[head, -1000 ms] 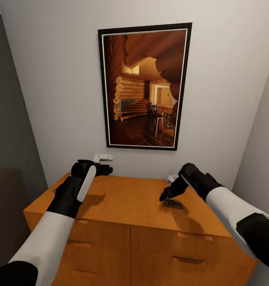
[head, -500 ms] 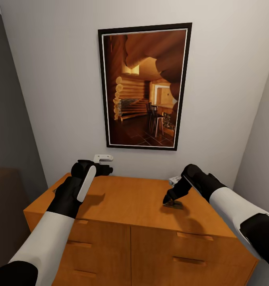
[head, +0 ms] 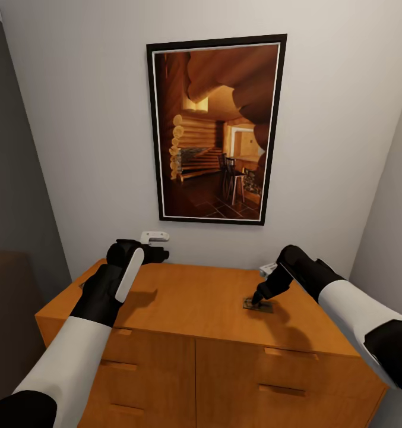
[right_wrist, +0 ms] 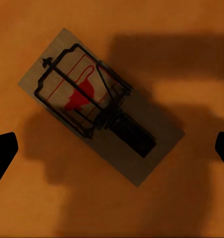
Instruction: Take the four mousetraps from the cabinet in the bathroom and place them on the bathroom floor. Make sure all four end up on the same floor surface, and ensure that at least two of them are either under or directly next to the same bathroom sink.
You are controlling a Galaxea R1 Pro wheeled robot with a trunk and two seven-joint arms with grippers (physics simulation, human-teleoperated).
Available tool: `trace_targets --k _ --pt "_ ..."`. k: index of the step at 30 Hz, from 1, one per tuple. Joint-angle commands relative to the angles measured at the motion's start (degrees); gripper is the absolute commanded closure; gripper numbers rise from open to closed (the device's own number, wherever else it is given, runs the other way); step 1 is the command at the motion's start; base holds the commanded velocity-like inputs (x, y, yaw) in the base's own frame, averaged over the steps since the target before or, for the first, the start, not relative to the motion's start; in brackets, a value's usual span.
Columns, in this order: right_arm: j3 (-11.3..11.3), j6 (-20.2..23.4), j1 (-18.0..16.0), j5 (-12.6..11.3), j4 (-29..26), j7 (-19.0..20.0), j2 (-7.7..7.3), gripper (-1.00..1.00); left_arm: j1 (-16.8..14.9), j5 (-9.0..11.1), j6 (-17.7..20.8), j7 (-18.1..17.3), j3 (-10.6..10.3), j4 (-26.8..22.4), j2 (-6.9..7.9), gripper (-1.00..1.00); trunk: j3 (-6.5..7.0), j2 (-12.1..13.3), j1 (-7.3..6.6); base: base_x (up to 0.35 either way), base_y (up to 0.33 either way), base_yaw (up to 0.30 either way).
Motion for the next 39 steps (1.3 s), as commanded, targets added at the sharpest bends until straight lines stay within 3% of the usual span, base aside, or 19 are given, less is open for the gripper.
trace_targets --k 1,15,39 --pt "0.2 0.0 -0.1 0.6 -0.1 0.6 -0.12 -1.0 -0.1 0.6 0.2 0.6 -0.1 0.0 0.0 -1.0 -0.08 0.0 0.0 0.0 0.0 0.0" --pt "0.1 0.0 -0.1 0.8 -0.3 0.9 0.04 -1.0 -0.1 0.6 0.2 0.6 -0.1 -0.1 -0.02 -1.0 -0.08 0.0 0.0 0.128 0.0 0.0" --pt "0.1 0.0 -0.1 0.2 0.2 1.1 1.1 -1.0 -0.1 0.4 0.1 0.6 -0.1 -0.2 -0.02 -1.0 -0.08 0.0 0.0 0.009 0.0 0.0"
